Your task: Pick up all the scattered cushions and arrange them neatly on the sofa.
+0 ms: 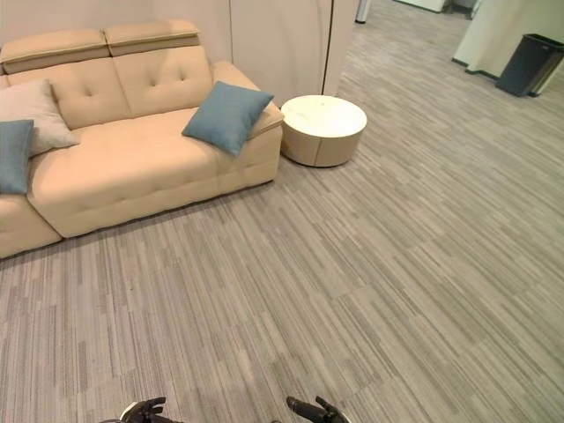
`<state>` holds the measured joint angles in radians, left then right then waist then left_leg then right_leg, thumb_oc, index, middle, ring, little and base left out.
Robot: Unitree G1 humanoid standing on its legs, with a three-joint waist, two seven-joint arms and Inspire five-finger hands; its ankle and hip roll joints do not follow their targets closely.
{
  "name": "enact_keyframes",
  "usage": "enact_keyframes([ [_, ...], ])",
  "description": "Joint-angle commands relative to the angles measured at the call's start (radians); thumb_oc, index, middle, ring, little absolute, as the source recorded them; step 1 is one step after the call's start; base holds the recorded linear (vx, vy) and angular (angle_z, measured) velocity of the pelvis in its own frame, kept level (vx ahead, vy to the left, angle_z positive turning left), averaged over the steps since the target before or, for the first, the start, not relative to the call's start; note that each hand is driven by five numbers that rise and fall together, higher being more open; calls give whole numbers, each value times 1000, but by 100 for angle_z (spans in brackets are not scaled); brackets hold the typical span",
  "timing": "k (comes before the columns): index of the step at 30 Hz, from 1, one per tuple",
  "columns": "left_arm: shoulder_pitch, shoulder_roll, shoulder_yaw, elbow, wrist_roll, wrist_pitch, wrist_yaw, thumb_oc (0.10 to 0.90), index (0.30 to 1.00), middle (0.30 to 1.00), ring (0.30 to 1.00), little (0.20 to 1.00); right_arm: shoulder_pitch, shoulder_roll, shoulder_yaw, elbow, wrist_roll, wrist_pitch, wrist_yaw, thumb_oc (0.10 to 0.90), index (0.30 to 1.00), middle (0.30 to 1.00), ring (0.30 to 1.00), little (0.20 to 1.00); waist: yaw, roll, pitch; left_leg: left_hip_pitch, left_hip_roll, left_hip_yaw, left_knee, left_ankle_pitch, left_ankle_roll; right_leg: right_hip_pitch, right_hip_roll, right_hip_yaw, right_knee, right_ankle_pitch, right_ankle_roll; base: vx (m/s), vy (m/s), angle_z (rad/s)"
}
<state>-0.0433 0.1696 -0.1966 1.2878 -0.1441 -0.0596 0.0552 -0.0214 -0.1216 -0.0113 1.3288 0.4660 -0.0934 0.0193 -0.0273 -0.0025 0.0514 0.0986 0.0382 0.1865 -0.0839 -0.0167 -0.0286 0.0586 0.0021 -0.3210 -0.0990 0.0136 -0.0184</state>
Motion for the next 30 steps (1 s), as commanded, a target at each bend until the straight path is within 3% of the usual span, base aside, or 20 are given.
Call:
enact_keyframes([
  [1,-99,-86,-55,35,51,-6,-2,800,900,900,900,900,12,5,14,106,-68,22,8,800,900,900,900,900,-5,-36,43,-82,186,65,359,5,-88,120,-19,15,12,-153,48,131,-301,-5],
  [2,-100,-86,-55,35,51,-6,-2,800,900,900,900,900,11,5,14,106,-68,22,8,800,900,900,900,900,-7,-32,42,-93,191,60,373,-1,-90,118,-15,13,12,-152,46,122,-299,-9],
  [3,-108,-88,-91,11,70,-9,16,800,900,900,900,900,10,-13,32,116,-86,27,1,800,900,900,900,900,18,-39,76,-201,223,25,587,59,-72,145,-2,12,12,-170,22,79,-196,-21],
  [6,-110,-86,-104,-1,84,-15,32,800,900,900,900,900,8,-23,41,110,-95,26,-2,800,900,900,900,900,40,-50,89,-313,209,-5,709,55,-63,154,6,11,12,-185,12,138,-172,-28],
  [7,-104,-76,-108,-8,87,-25,46,800,900,900,900,900,-5,-27,58,98,-104,20,-11,800,900,900,900,900,79,-63,94,-410,95,-46,671,-28,-27,162,-4,22,12,-192,23,143,-33,-31],
  [8,-104,-76,-108,-8,87,-25,46,800,900,900,900,900,-5,-27,59,98,-104,20,-11,800,900,900,900,900,79,-63,94,-411,95,-47,673,-30,-26,162,-4,21,12,-193,24,295,45,-22],
  [9,-97,-64,-95,1,86,-28,65,800,900,900,900,900,-18,-23,77,85,-104,11,-17,800,900,900,900,900,113,-71,97,-424,20,-52,515,-61,1,167,-5,33,12,-199,42,285,59,-25],
  [11,-93,-59,-88,14,86,-27,72,800,900,900,900,900,-25,-23,84,75,-103,4,-18,800,900,900,900,900,123,-72,96,-426,8,-37,384,-9,-2,173,2,37,12,-203,51,257,50,-40],
  [13,-82,-57,-70,43,89,-19,84,800,900,900,900,900,-36,-19,95,67,-106,-3,-18,800,900,900,900,900,137,-57,93,-439,-1,20,178,60,-6,199,22,48,12,-223,66,327,69,-46],
  [15,-67,-45,-53,69,91,-13,92,800,900,900,900,900,-45,-13,97,59,-105,-11,-18,800,900,900,900,900,148,-52,91,-476,-6,84,44,79,-2,231,37,69,12,-249,73,399,112,-36],
  [18,-42,-30,-4,96,70,-8,94,800,900,900,900,900,-62,13,111,50,-119,-16,-20,800,900,900,900,900,183,-62,77,-475,-15,79,0,110,18,271,48,120,12,-259,74,442,163,-47],
  [21,-43,3,33,101,47,-3,106,800,900,900,900,900,-66,48,120,54,-116,-15,-20,800,900,900,900,900,211,-98,64,-459,-17,54,49,207,31,270,48,123,87,-240,95,413,127,-107],
  [22,-48,11,40,102,47,-1,107,800,900,900,900,900,-65,56,116,56,-114,-12,-19,800,900,900,900,900,213,-115,63,-445,-25,46,69,194,43,261,37,118,121,-224,113,471,171,-52],
  [23,-49,20,52,94,33,-4,110,800,900,900,900,900,-57,71,112,64,-106,-11,-16,800,900,900,900,900,226,-142,55,-454,-32,46,113,174,53,249,22,109,183,-159,157,449,196,-38],
  [25,-70,23,65,85,42,7,105,800,900,900,900,900,-63,73,108,69,-115,10,-11,800,900,900,900,900,227,-168,55,-421,-55,41,158,114,79,195,-39,69,352,-20,252,449,238,-9],
  [26,-82,20,64,79,54,14,101,800,900,900,900,900,-67,76,122,71,-148,24,-10,800,900,900,900,900,238,-171,49,-397,-55,42,168,85,88,160,-66,22,445,87,280,413,226,15],
  [27,-103,13,63,71,60,18,100,800,900,900,900,900,-75,79,125,63,-165,34,-11,800,900,900,900,900,246,-160,52,-365,-54,26,174,56,97,135,-102,-42,553,160,280,274,145,16],
  [28,-103,12,63,71,60,18,100,800,900,900,900,900,-75,78,125,63,-165,34,-11,800,900,900,900,900,247,-157,50,-368,-51,26,174,56,97,133,-99,-42,550,163,280,502,309,12],
  [29,-132,-8,50,51,76,24,101,800,900,900,900,900,-84,91,124,40,-181,33,-13,800,900,900,900,900,239,-121,57,-277,-59,-19,168,3,123,80,-159,-107,767,221,280,589,375,32],
  [30,-137,-18,43,51,73,23,99,800,900,900,900,900,-82,94,117,37,-186,26,-13,800,900,900,900,900,224,-95,64,-223,-63,-43,150,-13,135,29,-181,-115,851,208,280,830,501,70],
])
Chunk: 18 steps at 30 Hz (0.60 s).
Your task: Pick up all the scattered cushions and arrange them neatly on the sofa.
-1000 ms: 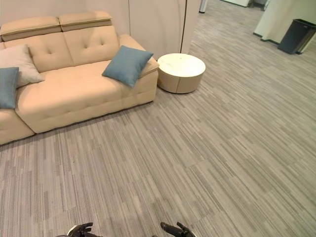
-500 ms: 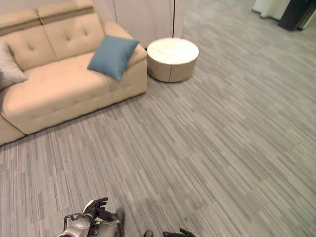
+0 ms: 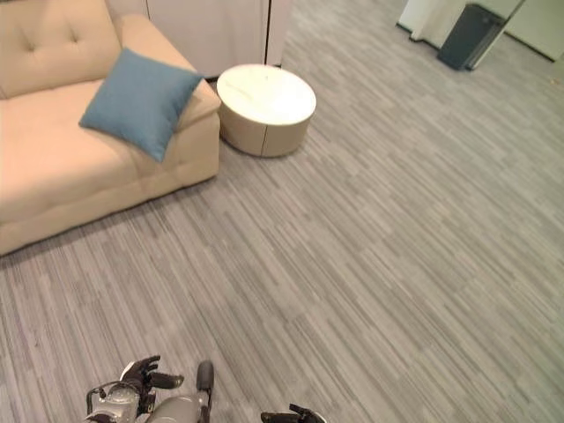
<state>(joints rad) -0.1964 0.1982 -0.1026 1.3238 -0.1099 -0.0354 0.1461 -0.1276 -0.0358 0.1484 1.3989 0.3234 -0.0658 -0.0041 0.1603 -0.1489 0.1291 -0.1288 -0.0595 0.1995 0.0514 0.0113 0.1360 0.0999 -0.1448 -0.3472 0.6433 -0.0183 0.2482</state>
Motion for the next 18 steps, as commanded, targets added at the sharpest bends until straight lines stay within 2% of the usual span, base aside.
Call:
enact_keyframes([
  [1,-1,-57,-52,13,33,-1,11,800,900,900,900,900,28,7,-52,-35,-47,-6,7,800,900,900,900,900,12,70,-3,62,26,-74,-9,-60,-24,-48,-83,-115,122,199,14,581,297,89],
  [2,-12,-65,-57,13,34,-2,10,800,900,900,900,900,25,5,-58,-38,-46,-8,3,800,900,900,900,900,-8,83,8,96,22,-94,-21,-68,-26,-61,-111,-145,89,180,13,683,193,78],
  [3,-35,-77,-76,10,32,-5,10,800,900,900,900,900,21,0,-64,-44,-46,-19,-12,800,900,900,900,900,-33,99,38,162,23,-112,-48,-92,-42,-106,-163,-201,-50,95,-19,444,62,50],
  [4,-36,-77,-76,10,32,-5,10,800,900,900,900,900,20,-1,-64,-44,-46,-19,-12,800,900,900,900,900,-37,101,38,163,25,-116,-49,-91,-43,-101,-160,-206,-55,97,-20,445,-8,71],
  [5,-46,-83,-93,8,39,-4,12,800,900,900,900,900,17,-1,-66,-54,-44,-24,-16,800,900,900,900,900,-55,105,52,193,20,-145,-54,-103,-50,-141,-137,-182,-182,59,-52,291,-72,98],
  [6,-55,-86,-98,3,43,-4,15,800,900,900,900,900,18,-9,-66,-62,-43,-27,-19,800,900,900,900,900,-69,102,62,222,19,-166,-65,-116,-65,-159,-109,-132,-327,46,-60,489,-119,100],
  [7,-60,-91,-107,6,46,-2,19,800,900,900,900,900,16,-16,-67,-61,-37,-26,-21,800,900,900,900,900,-86,99,66,257,18,-197,-81,-138,-76,-191,-77,-52,-461,42,-61,490,-92,83],
  [8,-61,-91,-107,9,47,-3,22,800,900,900,900,900,16,-29,-67,-56,-34,-23,-25,800,900,900,900,900,-99,101,66,289,25,-203,-104,-151,-90,-204,-61,-15,-557,57,-52,706,-97,88],
  [9,-39,-84,-110,28,47,-7,25,800,900,900,900,900,21,-42,-70,-34,-28,-16,-26,800,900,900,900,900,-115,100,58,340,36,-210,-115,-187,-103,-266,-72,-26,-653,122,-28,520,-50,80],
  [13,-9,-78,-100,58,47,-8,27,800,900,900,900,900,42,-52,-72,-20,-33,-15,-20,800,900,900,900,900,-126,107,56,382,49,-227,-106,-221,-108,-299,-55,-19,-646,145,-17,408,-63,36],
  [14,31,-78,-90,89,50,-7,26,800,900,900,900,900,64,-53,-71,-7,-34,-16,-22,800,900,900,900,900,-129,94,43,401,41,-246,-59,-266,-114,-270,-48,-8,-641,155,-36,476,-146,50],
  [15,50,-80,-82,102,49,-4,22,800,900,900,900,900,71,-52,-76,0,-30,-15,-23,800,900,900,900,900,-128,92,33,406,48,-247,-18,-271,-123,-258,-42,-17,-626,149,-47,655,-211,59],
  [17,85,-83,-58,118,35,1,18,800,900,900,900,900,95,-55,-81,0,-28,-14,-23,800,900,900,900,900,-120,105,22,361,86,-217,185,-226,-176,-206,-15,-46,-614,115,-86,448,-232,52],
  [18,92,-76,-38,107,-1,3,14,800,900,900,900,900,81,-70,-80,-13,-15,-23,-25,800,900,900,900,900,-91,90,52,176,161,-148,538,-99,-234,-132,-3,-85,-649,85,-130,216,-220,57],
])
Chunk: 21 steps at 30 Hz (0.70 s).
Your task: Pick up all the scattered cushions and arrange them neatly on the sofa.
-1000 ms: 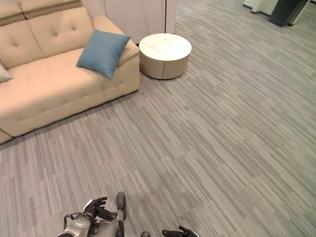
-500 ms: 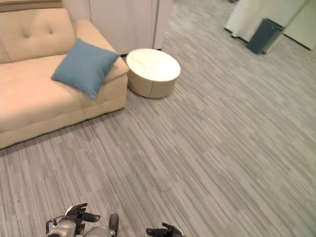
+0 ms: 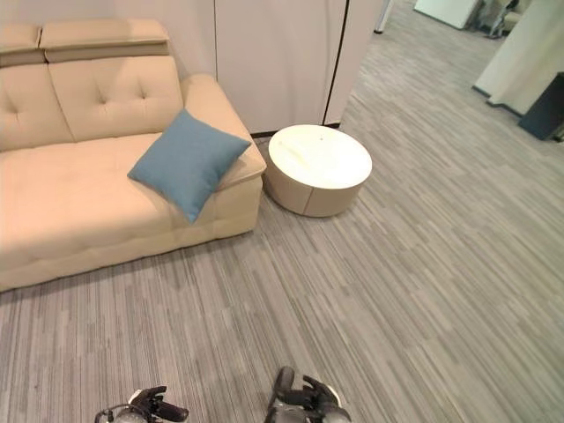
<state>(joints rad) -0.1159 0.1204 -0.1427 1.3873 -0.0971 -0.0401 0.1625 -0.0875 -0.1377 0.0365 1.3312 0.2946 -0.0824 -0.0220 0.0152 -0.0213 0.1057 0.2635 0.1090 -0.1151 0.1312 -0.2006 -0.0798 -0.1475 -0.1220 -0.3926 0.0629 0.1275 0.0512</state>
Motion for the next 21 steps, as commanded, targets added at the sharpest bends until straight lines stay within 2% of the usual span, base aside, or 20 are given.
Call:
enact_keyframes([
  [1,11,2,2,43,-14,8,-3,800,900,900,900,900,41,33,32,55,14,-7,-7,800,900,900,900,900,50,-41,72,-224,-10,162,460,115,-18,111,-29,-43,-68,-59,67,135,-288,80],
  [2,9,11,0,28,-18,6,-5,800,900,900,900,900,30,23,44,47,14,-6,-3,800,900,900,900,900,66,-55,90,-307,39,213,613,147,-5,146,-14,-62,-86,-75,36,120,-237,52],
  [3,8,18,1,16,-17,4,-9,800,900,900,900,900,21,12,48,44,13,-5,-1,800,900,900,900,900,80,-57,100,-352,95,277,687,129,6,184,14,-75,-112,-97,15,125,-237,33],
  [4,8,18,1,16,-17,4,-9,800,900,900,900,900,21,12,48,44,13,-5,-1,800,900,900,900,900,80,-56,100,-352,95,277,687,129,6,184,14,-75,-112,-97,15,403,-274,6],
  [5,-10,21,-5,-15,-28,-9,-20,800,900,900,900,900,-2,0,48,42,31,-19,-2,800,900,900,900,900,111,-53,110,-459,177,378,645,63,-1,270,55,-132,-148,-166,11,332,-158,9],
  [6,-10,21,-5,-15,-28,-9,-20,800,900,900,900,900,-2,0,48,42,31,-19,-2,800,900,900,900,900,111,-54,110,-457,176,378,643,63,-1,270,54,-132,-148,-167,12,492,-137,44],
  [7,-7,16,-4,-25,-30,-12,-27,800,900,900,900,900,-9,0,41,33,46,-27,-6,800,900,900,900,900,120,-55,105,-481,162,398,524,49,10,291,59,-147,-149,-184,15,265,53,37],
  [8,-4,13,-8,-33,-32,-13,-29,800,900,900,900,900,-12,3,39,26,54,-31,-11,800,900,900,900,900,121,-67,100,-482,147,408,453,43,17,305,48,-157,-150,-189,22,515,159,52],
  [9,-1,7,-5,-40,-35,-17,-30,800,900,900,900,900,-18,12,49,14,46,-40,-22,800,900,900,900,900,138,-72,95,-501,130,398,242,99,11,329,50,-164,-150,-210,32,356,136,31],
  [10,-1,7,-5,-40,-35,-17,-30,800,900,900,900,900,-17,12,49,14,45,-40,-23,800,900,900,900,900,137,-75,96,-497,126,399,233,104,11,329,47,-165,-150,-210,32,373,177,50],
  [13,-10,3,-2,-35,-41,-16,-22,800,900,900,900,900,-21,31,67,10,16,-42,-41,800,900,900,900,900,187,-77,103,-521,96,258,-110,255,-12,369,66,-155,-150,-248,34,323,144,24],
  [14,-7,9,-5,-28,-43,-17,-19,800,900,900,900,900,-21,34,74,10,8,-44,-48,800,900,900,900,900,205,-81,111,-564,100,199,-177,278,-29,392,76,-143,-150,-272,30,335,146,4],
  [15,-13,12,-7,-25,-41,-15,-18,800,900,900,900,900,-20,34,76,10,5,-45,-49,800,900,900,900,900,201,-81,114,-574,102,191,-215,282,-38,402,84,-132,-150,-280,28,485,208,17],
  [16,-5,27,4,-5,-40,-12,-12,800,900,900,900,900,-17,33,88,9,-8,-47,-49,800,900,900,900,900,198,-88,116,-593,107,240,-218,288,-45,424,94,-124,-150,-297,35,390,269,44],
  [17,5,33,18,11,-39,-8,-17,800,900,900,900,900,-18,35,90,12,-14,-46,-45,800,900,900,900,900,204,-88,102,-591,112,269,-218,291,-32,420,96,-126,-150,-285,44,316,231,45],
  [18,5,33,18,11,-39,-8,-17,800,900,900,900,900,-18,35,90,12,-14,-46,-45,800,900,900,900,900,205,-88,101,-591,112,270,-218,291,-32,419,96,-125,-150,-285,45,382,319,25],
  [19,26,58,39,38,-37,-1,-13,800,900,900,900,900,-18,50,101,15,-18,-41,-37,800,900,900,900,900,222,-99,74,-568,108,269,-218,356,-32,434,96,-107,-150,-283,60,303,205,-7],
  [20,26,59,39,38,-37,-1,-13,800,900,900,900,900,-18,50,101,15,-18,-41,-37,800,900,900,900,900,222,-100,74,-568,108,269,-218,356,-32,434,96,-106,-150,-283,60,547,384,-41],
  [21,36,81,51,50,-35,2,-10,800,900,900,900,900,-12,73,106,22,-11,-40,-31,800,900,900,900,900,242,-119,61,-548,92,251,-192,383,-19,439,75,-91,-116,-288,69,400,323,-40],
])
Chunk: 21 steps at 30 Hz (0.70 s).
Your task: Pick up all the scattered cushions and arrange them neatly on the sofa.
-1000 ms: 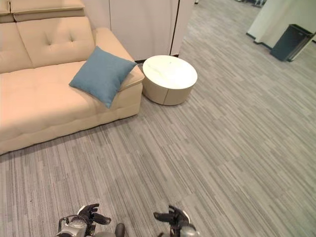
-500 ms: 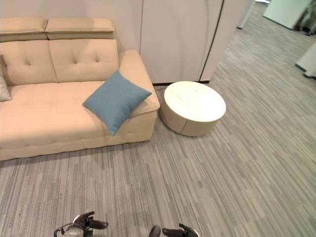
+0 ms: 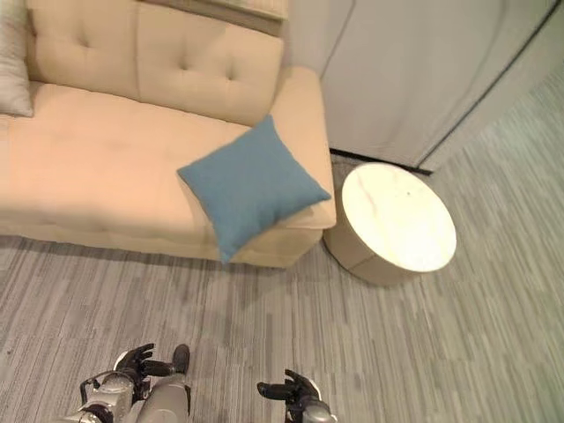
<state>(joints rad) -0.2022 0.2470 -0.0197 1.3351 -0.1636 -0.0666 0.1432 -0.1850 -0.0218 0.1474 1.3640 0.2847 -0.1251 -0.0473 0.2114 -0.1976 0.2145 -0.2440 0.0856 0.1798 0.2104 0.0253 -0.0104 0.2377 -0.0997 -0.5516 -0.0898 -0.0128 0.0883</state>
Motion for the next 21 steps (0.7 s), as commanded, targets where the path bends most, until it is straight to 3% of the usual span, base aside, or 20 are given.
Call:
enact_keyframes([
  [1,124,-37,-67,105,31,29,6,800,900,900,900,900,89,-27,-5,-10,4,3,0,800,900,900,900,900,51,45,-51,-41,106,-47,-239,152,-76,58,30,70,77,-147,42,523,452,-24],
  [3,113,-23,-60,95,34,30,1,800,900,900,900,900,89,-11,-15,-13,12,11,13,800,900,900,900,900,49,27,-57,-34,78,-51,-166,111,-43,38,-20,71,174,-120,66,343,353,-14],
  [6,79,-23,-64,51,45,21,2,800,900,900,900,900,86,-8,-33,-24,10,28,26,800,900,900,900,900,19,15,-77,21,1,-47,-152,32,29,-31,-161,56,430,85,125,330,452,-3],
  [8,58,-29,-79,32,47,12,12,800,900,900,900,900,82,-6,-39,-30,9,27,24,800,900,900,900,900,-7,46,-71,86,-23,-68,-180,9,59,-82,-212,62,621,155,123,247,385,13],
  [9,58,-29,-79,32,47,12,12,800,900,900,900,900,82,-6,-39,-30,9,27,24,800,900,900,900,900,-7,46,-71,86,-23,-68,-180,9,59,-82,-212,62,621,155,123,328,390,34],
  [10,29,-36,-93,17,38,7,24,800,900,900,900,900,78,-4,-43,-37,0,22,20,800,900,900,900,900,-42,81,-60,152,-33,-96,-216,-9,71,-155,-229,73,707,145,110,280,263,46],
  [13,2,-38,-101,13,25,0,29,800,900,900,900,900,67,-15,-32,-48,-9,16,12,800,900,900,900,900,-70,97,-37,217,-38,-109,-247,-24,57,-182,-233,25,539,83,96,292,124,34],
  [15,-10,-38,-110,13,31,0,28,800,900,900,900,900,58,-22,-25,-57,-19,12,5,800,900,900,900,900,-85,100,-24,249,-46,-129,-265,-32,44,-223,-195,49,354,55,86,240,-66,24],
  [17,-16,-42,-119,29,46,3,25,800,900,900,900,900,44,-33,-35,-57,-15,15,-1,800,900,900,900,900,-104,99,-23,289,-45,-143,-298,-49,23,-271,-184,80,141,95,122,282,-106,25],
  [18,-16,-43,-119,29,47,3,25,800,900,900,900,900,44,-34,-35,-57,-15,15,0,800,900,900,900,900,-102,101,-21,291,-42,-142,-298,-50,22,-267,-180,80,137,97,121,277,-82,36],
  [21,12,-46,-111,59,50,2,15,800,900,900,900,900,50,-42,-47,-52,-6,10,0,800,900,900,900,900,-105,105,-28,317,-34,-112,-298,-71,5,-282,-187,-14,82,135,142,175,-55,36],
])
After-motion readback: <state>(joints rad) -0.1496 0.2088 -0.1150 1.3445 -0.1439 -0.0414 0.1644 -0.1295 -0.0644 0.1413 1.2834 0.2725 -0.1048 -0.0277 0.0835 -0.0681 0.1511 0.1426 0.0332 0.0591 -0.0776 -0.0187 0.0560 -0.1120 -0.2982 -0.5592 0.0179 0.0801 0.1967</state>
